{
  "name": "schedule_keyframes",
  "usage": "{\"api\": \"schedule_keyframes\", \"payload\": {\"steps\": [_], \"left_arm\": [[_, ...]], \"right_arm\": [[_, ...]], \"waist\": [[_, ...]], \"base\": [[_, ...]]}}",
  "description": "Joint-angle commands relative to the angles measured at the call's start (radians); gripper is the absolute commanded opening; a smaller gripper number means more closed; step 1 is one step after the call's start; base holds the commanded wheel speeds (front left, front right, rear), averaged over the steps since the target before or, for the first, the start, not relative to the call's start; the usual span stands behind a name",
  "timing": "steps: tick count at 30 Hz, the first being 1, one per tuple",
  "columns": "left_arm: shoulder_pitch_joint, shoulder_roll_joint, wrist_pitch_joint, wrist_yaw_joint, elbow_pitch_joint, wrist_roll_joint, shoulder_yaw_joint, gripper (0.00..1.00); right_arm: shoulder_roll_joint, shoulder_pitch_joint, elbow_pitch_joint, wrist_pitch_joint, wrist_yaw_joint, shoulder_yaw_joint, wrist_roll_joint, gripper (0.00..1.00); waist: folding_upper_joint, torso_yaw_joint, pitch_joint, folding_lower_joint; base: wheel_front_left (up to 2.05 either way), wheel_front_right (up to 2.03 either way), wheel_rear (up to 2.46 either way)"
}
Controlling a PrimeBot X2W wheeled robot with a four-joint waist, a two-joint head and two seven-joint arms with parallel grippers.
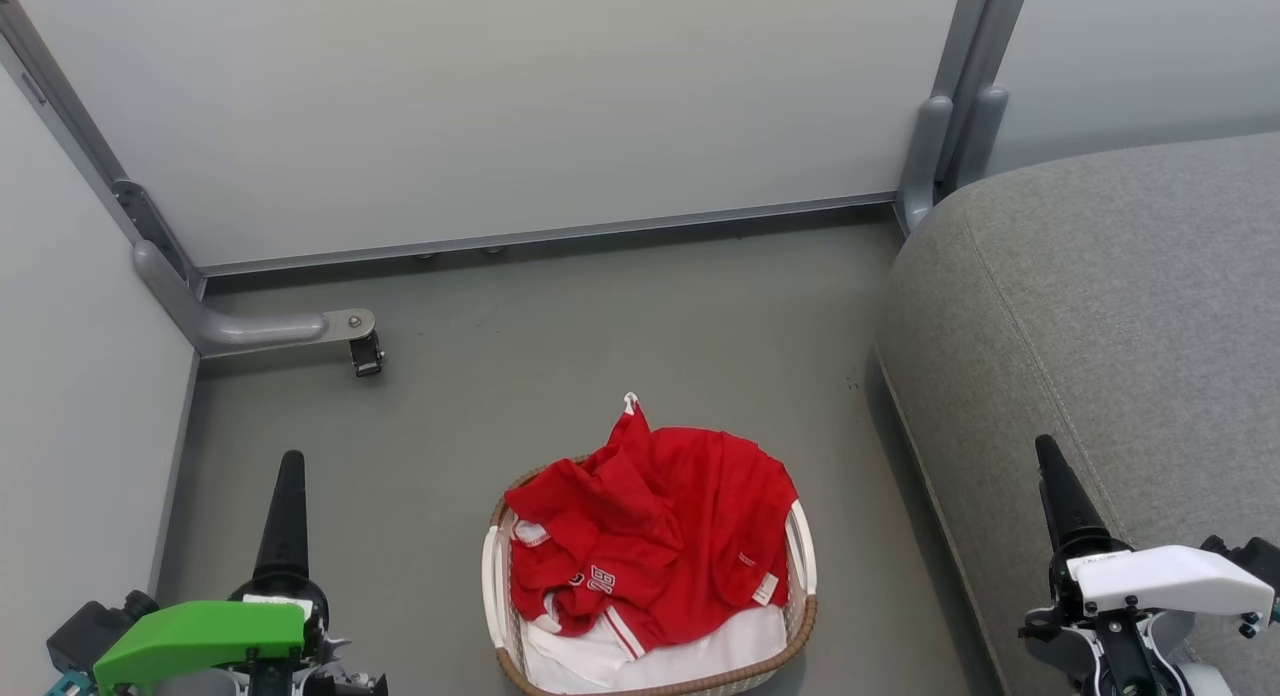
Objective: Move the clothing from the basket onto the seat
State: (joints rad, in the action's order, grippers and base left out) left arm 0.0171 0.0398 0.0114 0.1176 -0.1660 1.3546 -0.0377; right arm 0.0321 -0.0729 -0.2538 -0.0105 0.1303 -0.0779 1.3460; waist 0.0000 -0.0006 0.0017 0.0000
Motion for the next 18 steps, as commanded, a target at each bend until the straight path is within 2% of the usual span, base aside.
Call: {"api": "schedule_keyframes", "payload": {"steps": [1,18], "left_arm": [[0.000,0.006,0.011,-0.005,0.025,-0.035,0.003,1.00],[-0.028,0.008,0.071,-0.057,0.071,-0.371,0.057,1.00]], "right_arm": [[0.009,-0.005,0.024,-0.011,0.000,0.000,-0.035,1.00],[0.012,0.008,0.092,-0.072,0.000,0.043,-0.377,1.00]], "waist": [[0.0000,0.000,0.000,0.0000],[0.0000,0.006,0.004,0.0000]], "base": [[0.00,0.00,0.00],[0.00,0.00,0.00]]}}
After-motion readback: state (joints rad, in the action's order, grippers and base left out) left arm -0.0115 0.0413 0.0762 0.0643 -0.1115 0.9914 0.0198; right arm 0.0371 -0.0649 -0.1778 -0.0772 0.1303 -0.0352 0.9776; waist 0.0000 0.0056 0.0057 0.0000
